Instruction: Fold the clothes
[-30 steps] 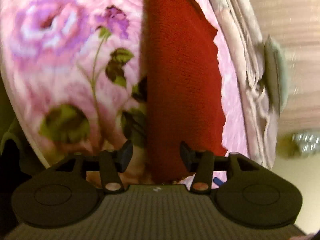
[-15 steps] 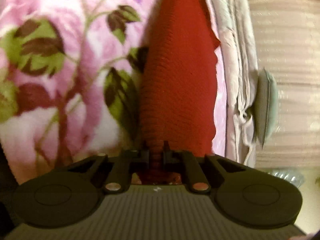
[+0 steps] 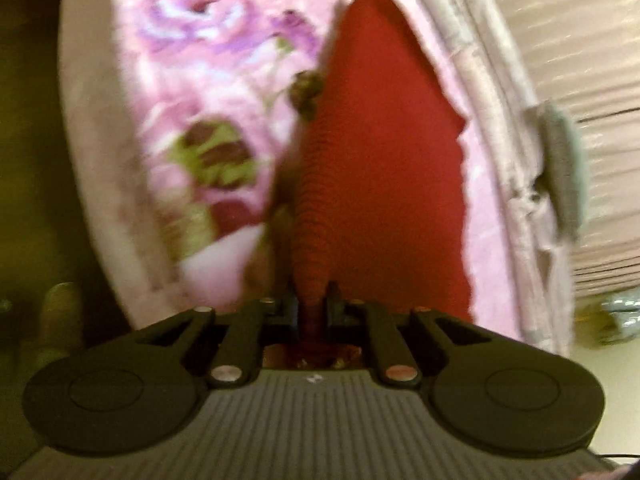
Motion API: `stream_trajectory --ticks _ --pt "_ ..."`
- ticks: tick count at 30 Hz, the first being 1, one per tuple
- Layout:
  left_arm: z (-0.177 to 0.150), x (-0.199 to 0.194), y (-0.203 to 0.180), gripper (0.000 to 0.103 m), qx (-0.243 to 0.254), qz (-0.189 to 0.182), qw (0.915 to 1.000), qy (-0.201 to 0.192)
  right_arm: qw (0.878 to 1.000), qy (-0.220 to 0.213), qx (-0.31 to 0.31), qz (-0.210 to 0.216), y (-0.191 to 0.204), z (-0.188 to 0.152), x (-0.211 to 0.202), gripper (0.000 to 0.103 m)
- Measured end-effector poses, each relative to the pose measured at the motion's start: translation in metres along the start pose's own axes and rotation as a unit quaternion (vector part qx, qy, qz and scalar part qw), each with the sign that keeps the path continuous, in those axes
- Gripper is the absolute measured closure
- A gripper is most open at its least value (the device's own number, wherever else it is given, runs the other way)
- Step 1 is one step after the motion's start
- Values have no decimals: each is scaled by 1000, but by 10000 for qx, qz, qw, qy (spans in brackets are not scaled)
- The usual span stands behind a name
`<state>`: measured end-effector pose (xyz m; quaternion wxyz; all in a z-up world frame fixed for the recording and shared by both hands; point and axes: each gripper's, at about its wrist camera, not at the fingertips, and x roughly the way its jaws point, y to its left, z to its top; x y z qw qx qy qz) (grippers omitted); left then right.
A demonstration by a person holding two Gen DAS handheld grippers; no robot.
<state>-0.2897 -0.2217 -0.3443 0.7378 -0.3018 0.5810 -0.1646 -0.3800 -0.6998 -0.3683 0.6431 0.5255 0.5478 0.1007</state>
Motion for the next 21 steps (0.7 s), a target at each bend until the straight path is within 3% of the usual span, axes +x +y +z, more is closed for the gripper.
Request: stream_trajectory --ticks 1,2,4,6,9,12,14,16,19,21 --pt "0 -1 0 84 7 94 10000 0 9999 -10 12 -161 -1 -1 0 53" --pt "3 -4 -1 83 14 157 9999 -42 9997 -21 2 -257 -1 0 -1 49" --pt "6 -13 -4 81 28 363 9992 -176 9988 -88 -164 -444 5 5 -12 49" --pt "7 -25 -11 81 136 724 9967 -338 9924 -330 -506 -1072 19 11 -24 49" --pt "4 -42 -37 81 733 1359 9861 -611 9624 -961 -1381 -2132 51 10 -39 49" --pt "-8 -40 -69 81 1269 1391 9794 -723 9251 -1394 -2599 -2392 90 -8 -39 49" --pt "-20 -29 -80 81 1465 1365 9780 -586 9135 -1380 -3098 -2248 105 -26 -29 49" --pt "-28 -8 -80 82 1499 1641 9745 -315 9084 -1075 -3354 -2252 107 -40 -8 49" --pt "-32 0 -81 84 1382 1963 9706 -195 8974 -580 -3329 -2837 96 -48 28 49" --pt "-32 -7 -89 84 1346 2080 9686 -208 8914 -694 -3313 -3014 103 -52 24 49"
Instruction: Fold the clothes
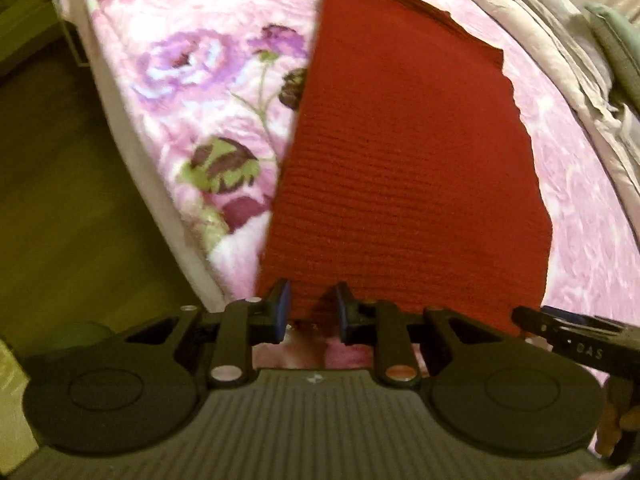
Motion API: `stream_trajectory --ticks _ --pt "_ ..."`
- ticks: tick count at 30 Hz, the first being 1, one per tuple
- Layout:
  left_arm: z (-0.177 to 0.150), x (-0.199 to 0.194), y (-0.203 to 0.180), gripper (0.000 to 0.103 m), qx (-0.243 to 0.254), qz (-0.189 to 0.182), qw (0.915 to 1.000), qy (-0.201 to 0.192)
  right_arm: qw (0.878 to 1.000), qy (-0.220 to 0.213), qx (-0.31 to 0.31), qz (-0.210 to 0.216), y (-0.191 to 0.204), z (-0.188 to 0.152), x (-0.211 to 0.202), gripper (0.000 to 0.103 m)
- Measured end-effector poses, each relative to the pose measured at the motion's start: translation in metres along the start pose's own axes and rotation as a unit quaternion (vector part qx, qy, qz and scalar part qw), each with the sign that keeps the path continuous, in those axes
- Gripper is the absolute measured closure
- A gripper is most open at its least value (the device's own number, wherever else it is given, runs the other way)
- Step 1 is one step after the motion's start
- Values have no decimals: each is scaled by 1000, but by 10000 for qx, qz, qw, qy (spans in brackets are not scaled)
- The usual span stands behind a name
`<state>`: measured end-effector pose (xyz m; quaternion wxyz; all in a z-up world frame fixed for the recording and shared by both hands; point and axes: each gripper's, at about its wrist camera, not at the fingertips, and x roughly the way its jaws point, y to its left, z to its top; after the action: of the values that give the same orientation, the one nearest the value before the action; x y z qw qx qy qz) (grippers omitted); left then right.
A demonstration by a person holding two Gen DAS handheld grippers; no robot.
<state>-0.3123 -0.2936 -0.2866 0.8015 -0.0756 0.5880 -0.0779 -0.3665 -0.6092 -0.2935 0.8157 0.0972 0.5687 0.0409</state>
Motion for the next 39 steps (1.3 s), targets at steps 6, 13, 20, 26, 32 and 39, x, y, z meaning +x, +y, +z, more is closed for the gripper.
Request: stream_trajectory --ticks 6,13,20,26,32,39 --pt "4 -63 -16 82 317 240 9991 -120 9998 -90 176 -46 16 1 -49 48" --pt "-32 -132 -33 81 785 332 9959 -300 9989 -321 295 -164 57 -39 -113 20" --pt "-94 -213 -28 73 845 436 9936 -614 9982 -461 226 -301 100 -82 -167 20" --pt "-128 -268 -25 73 929 479 9898 -972 9966 -696 225 -387 127 -111 -215 20" --pt "-144 -307 -30 71 1018 546 9843 -1336 9954 -867 226 -328 145 -129 -247 20" --pt "-156 -324 -38 71 1168 509 9825 -1359 9949 -954 44 -330 159 -140 -270 20"
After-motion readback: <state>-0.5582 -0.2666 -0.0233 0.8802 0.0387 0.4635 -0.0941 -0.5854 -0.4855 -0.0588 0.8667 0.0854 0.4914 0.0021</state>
